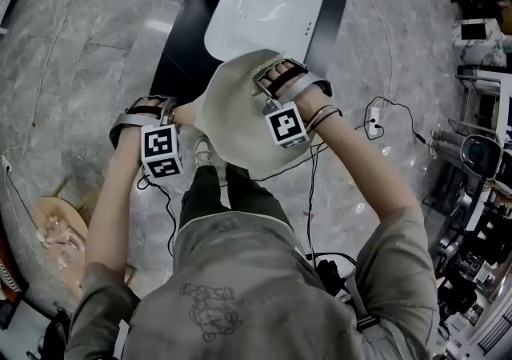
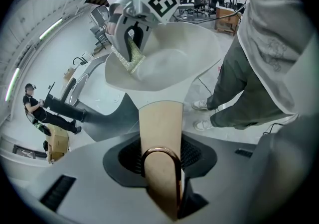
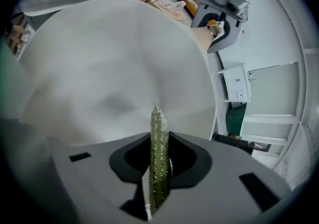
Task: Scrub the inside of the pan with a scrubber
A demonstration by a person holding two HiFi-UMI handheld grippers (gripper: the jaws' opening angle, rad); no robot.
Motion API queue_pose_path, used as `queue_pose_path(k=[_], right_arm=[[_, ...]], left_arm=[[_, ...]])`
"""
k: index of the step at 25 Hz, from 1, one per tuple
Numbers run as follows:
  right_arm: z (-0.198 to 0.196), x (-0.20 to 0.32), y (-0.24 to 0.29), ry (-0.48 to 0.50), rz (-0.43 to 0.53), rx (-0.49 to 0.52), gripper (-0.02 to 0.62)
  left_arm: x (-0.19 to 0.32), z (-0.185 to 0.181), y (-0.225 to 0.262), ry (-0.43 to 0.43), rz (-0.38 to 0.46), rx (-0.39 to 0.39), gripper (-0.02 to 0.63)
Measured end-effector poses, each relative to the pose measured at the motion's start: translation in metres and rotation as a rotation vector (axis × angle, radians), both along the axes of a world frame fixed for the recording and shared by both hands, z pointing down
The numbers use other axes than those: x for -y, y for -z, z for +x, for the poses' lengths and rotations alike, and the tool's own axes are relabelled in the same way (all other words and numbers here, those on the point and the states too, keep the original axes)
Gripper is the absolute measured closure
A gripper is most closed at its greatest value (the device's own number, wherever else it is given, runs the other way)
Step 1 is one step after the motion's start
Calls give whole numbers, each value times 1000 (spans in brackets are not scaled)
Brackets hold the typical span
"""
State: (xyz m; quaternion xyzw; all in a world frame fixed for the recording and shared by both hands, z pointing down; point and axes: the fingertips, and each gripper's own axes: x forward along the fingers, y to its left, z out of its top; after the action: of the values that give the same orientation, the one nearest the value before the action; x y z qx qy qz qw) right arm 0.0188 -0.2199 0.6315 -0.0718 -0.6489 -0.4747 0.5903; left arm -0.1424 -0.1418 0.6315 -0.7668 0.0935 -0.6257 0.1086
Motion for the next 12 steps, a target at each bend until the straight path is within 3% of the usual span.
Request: queue_pose_path(k=[5,12], right_arm=[[39,-9,-17,-22,-44,-171,515],[85,-34,-24,-222,-195,-307,515]], left_arm=[[0,0,1,1,-2,-5,442],[-2,-2,-1,15,-14,-15,443]])
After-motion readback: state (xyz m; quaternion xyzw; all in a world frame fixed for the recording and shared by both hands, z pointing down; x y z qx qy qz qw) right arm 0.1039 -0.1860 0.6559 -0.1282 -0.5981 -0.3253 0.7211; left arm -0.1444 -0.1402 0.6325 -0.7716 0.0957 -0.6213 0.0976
